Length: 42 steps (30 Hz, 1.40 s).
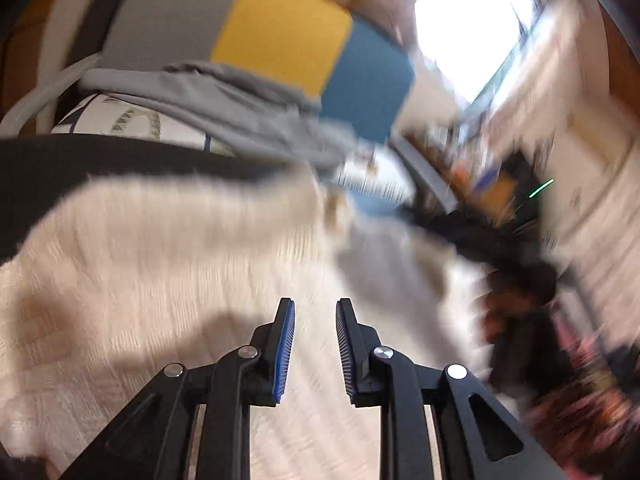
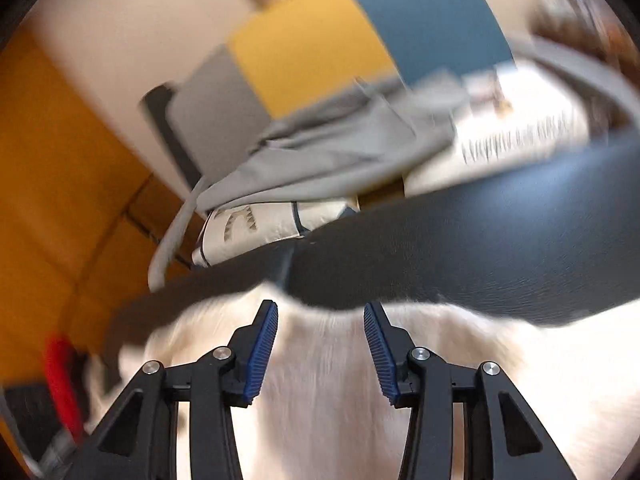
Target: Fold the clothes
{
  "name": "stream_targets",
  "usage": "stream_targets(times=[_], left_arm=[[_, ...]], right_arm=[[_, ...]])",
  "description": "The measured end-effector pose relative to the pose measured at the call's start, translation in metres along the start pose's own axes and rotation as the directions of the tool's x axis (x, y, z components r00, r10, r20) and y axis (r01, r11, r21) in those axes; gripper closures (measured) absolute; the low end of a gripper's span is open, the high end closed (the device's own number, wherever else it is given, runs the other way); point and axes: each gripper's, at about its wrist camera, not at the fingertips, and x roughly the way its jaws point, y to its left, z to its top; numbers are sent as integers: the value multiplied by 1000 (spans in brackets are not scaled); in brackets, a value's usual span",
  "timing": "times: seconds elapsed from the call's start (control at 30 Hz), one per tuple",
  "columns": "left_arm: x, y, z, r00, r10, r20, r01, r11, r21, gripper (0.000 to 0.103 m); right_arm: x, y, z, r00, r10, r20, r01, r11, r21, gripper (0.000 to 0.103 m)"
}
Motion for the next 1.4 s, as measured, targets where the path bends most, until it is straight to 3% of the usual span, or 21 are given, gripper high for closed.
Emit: stream_targets(times=[0.1, 0.2, 0.27, 0.33, 0.57, 0.63, 0.7, 0.77, 0.83, 0.9, 0.97, 1.03, 1.23, 1.33, 1.4], left_arm=[[22, -3, -2, 992, 116, -48, -113, 991, 71, 82], [34, 16, 17, 978, 209, 10, -209, 978, 16, 82], [41, 26, 23, 973, 227, 37, -227, 974, 3, 82], [45, 29, 27, 968, 246, 55, -248, 969, 18, 82], [60, 25, 39, 949, 309, 59, -312, 949, 54, 82], [48, 17, 33, 941, 332, 71, -335, 941, 50, 82], [31, 6, 18, 964, 254, 77, -256, 967, 19, 82], [14, -7, 1, 983, 167, 78, -167, 986, 3, 78], [3, -22, -22, 990, 127, 62, -130, 991, 39, 78], [-5, -36, -48, 991, 133, 28, -135, 987, 90, 78], [-6, -44, -71, 992, 126, -3, -125, 985, 117, 78], [-10, -49, -86, 991, 135, 25, -137, 982, 129, 76], [-11, -39, -88, 995, 90, 39, -93, 992, 86, 75], [-9, -38, -88, 995, 84, 45, -87, 993, 82, 75], [-9, -38, -89, 995, 90, 49, -94, 992, 88, 75]], right_arm=[[-18, 11, -22, 998, -66, -10, 63, 985, -161, 58], [-17, 4, -42, 989, -145, -35, 133, 963, -234, 57], [-17, -1, -56, 979, -198, -47, 177, 943, -283, 54], [-17, -6, -69, 966, -252, -57, 219, 918, -331, 44], [-1, -12, -56, 954, -297, -26, 274, 907, -321, 43], [-2, -14, -53, 962, -272, -27, 252, 920, -302, 43], [-9, -17, -51, 971, -238, -19, 224, 936, -273, 43], [-33, -19, -49, 974, -221, 42, 225, 947, -231, 43], [-71, -18, -58, 975, -197, 98, 213, 958, -190, 43], [-106, -20, -73, 967, -229, 114, 246, 953, -177, 42], [-133, -32, -93, 944, -315, 100, 328, 928, -175, 42], [-158, -47, -114, 915, -396, 80, 404, 898, -175, 40], [-195, -92, -160, 820, -571, 29, 553, 780, -294, 31], [-195, -114, -173, 800, -600, -3, 569, 760, -315, 29], [-200, -126, -176, 817, -576, 12, 561, 791, -246, 29]])
